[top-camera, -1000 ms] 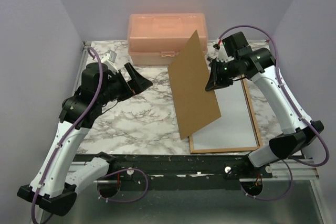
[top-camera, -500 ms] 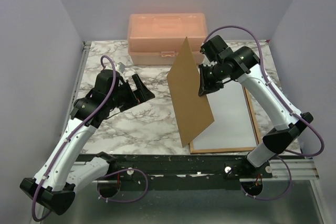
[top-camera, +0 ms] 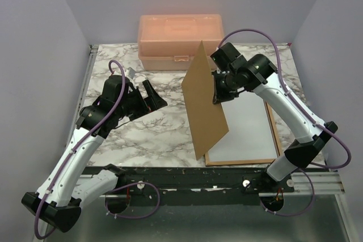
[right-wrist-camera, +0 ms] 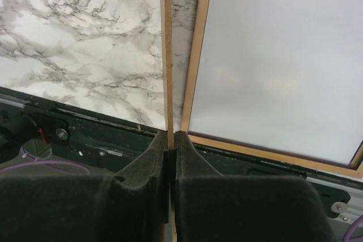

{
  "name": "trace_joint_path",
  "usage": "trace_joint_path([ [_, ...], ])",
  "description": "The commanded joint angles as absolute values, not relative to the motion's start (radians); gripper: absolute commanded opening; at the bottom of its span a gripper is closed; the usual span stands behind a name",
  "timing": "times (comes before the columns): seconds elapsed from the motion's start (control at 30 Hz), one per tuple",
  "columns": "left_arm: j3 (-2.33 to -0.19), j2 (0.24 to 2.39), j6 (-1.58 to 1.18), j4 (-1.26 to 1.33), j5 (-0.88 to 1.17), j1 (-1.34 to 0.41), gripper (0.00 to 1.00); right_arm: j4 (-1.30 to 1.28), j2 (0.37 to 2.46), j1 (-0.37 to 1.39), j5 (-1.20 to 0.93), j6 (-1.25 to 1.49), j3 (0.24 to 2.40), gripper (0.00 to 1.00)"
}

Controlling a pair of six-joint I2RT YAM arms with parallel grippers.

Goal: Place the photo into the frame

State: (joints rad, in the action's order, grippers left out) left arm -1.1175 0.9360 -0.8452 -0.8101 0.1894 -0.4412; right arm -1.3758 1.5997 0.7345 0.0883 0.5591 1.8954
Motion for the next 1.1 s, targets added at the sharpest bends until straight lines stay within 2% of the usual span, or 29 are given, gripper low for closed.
trace_joint_path([
  [0.0,-1.111,0.932,-0.832,-0.805,0.162,-0.449,0.99,-1.425,1.626,0.749,0.173,0.577,1.947,0.01],
  [0.5,-1.103,0.948,-0.818,-0.815,0.161,-0.448,0.99,-1.425,1.546,0.736,0.288,0.576,1.898,0.01],
  [0.87,-1.085,0.957,-0.822,-0.798,0.171,-0.448,0.99,-1.422,1.558,0.722,0.239,0.545,1.861,0.01],
  [1.03,-1.082,0.962,-0.824,-0.793,0.172,-0.448,0.99,-1.421,1.585,0.722,0.214,0.524,1.915,0.05],
  [1.07,-1.080,0.961,-0.823,-0.790,0.173,-0.448,0.99,-1.420,1.590,0.721,0.202,0.519,1.929,0.12],
])
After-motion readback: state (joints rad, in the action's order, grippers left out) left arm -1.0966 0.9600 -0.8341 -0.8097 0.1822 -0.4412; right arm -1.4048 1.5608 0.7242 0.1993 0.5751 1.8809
